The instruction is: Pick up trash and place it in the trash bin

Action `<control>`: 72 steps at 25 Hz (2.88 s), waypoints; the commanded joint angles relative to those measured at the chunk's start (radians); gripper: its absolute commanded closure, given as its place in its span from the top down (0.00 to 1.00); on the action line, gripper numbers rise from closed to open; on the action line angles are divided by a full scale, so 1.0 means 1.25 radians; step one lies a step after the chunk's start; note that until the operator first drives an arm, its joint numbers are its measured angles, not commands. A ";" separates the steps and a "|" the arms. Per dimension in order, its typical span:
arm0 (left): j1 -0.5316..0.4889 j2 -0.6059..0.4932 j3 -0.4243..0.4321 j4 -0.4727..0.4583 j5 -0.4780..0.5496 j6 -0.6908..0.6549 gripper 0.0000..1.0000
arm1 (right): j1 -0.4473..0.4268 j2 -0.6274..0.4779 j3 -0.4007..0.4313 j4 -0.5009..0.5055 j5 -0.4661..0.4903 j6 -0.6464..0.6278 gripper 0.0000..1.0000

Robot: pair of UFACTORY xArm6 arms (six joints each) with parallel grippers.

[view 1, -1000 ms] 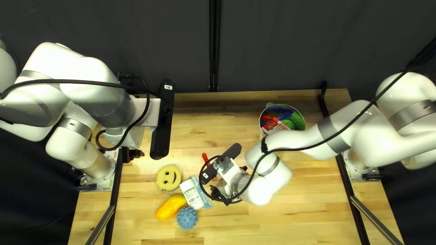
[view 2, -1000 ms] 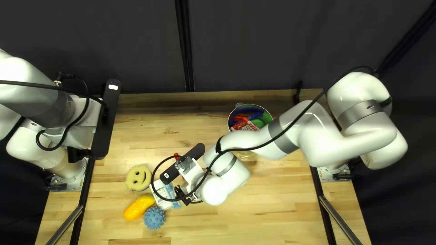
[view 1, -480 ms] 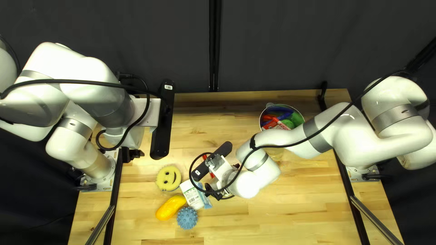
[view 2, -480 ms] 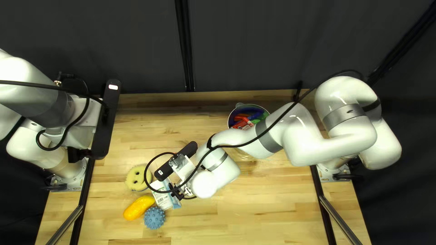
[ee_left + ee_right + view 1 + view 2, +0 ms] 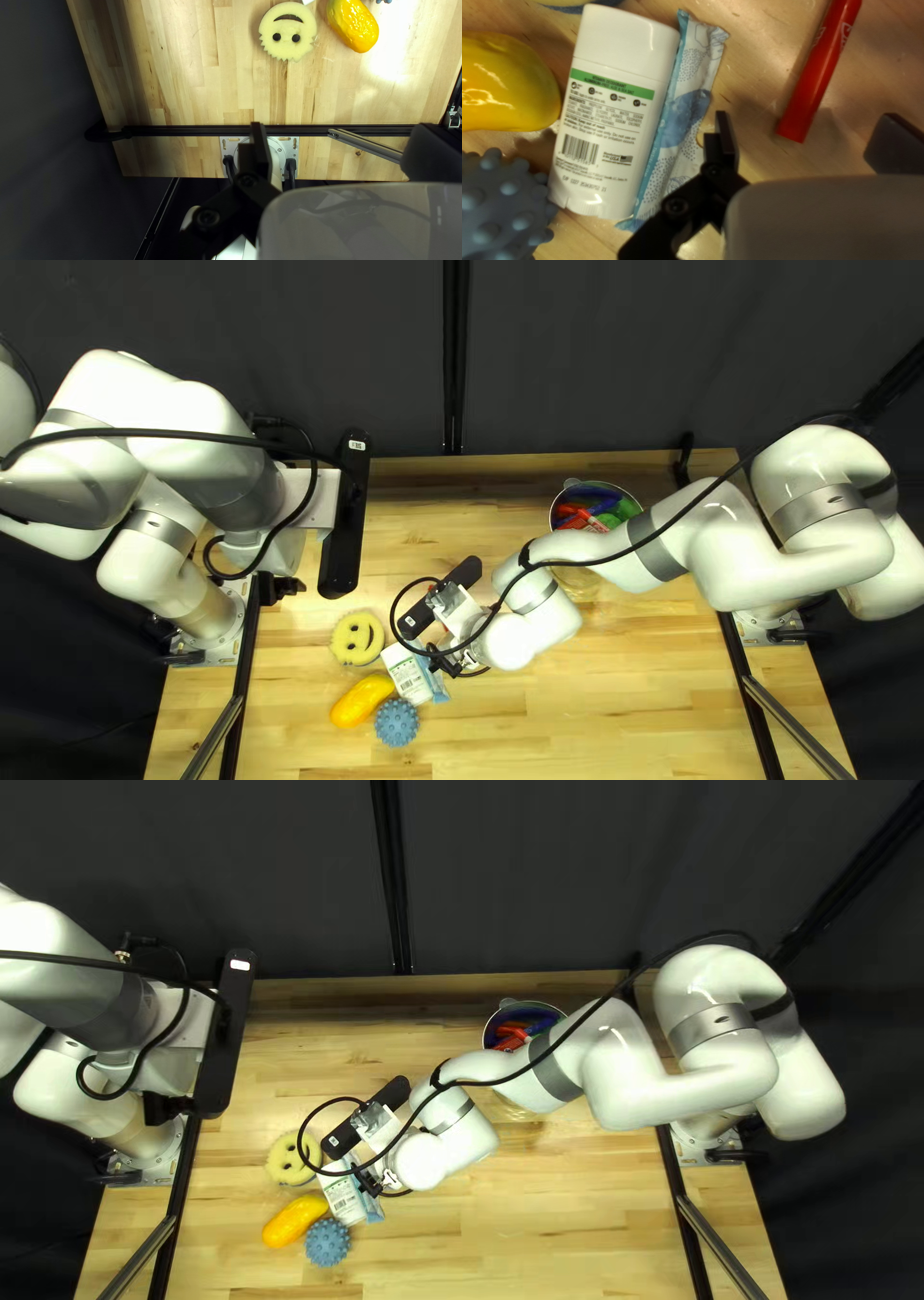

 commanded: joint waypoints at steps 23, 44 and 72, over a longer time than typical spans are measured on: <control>0.000 0.000 0.000 0.000 0.000 0.000 1.00 | 0.089 -0.346 0.272 0.008 0.236 0.124 1.00; 0.000 0.000 0.000 0.000 0.000 0.000 1.00 | 0.113 -0.411 0.483 0.099 0.102 0.130 1.00; 0.000 0.000 0.000 0.000 0.000 0.000 1.00 | 0.044 -0.324 0.456 0.009 0.019 0.334 0.98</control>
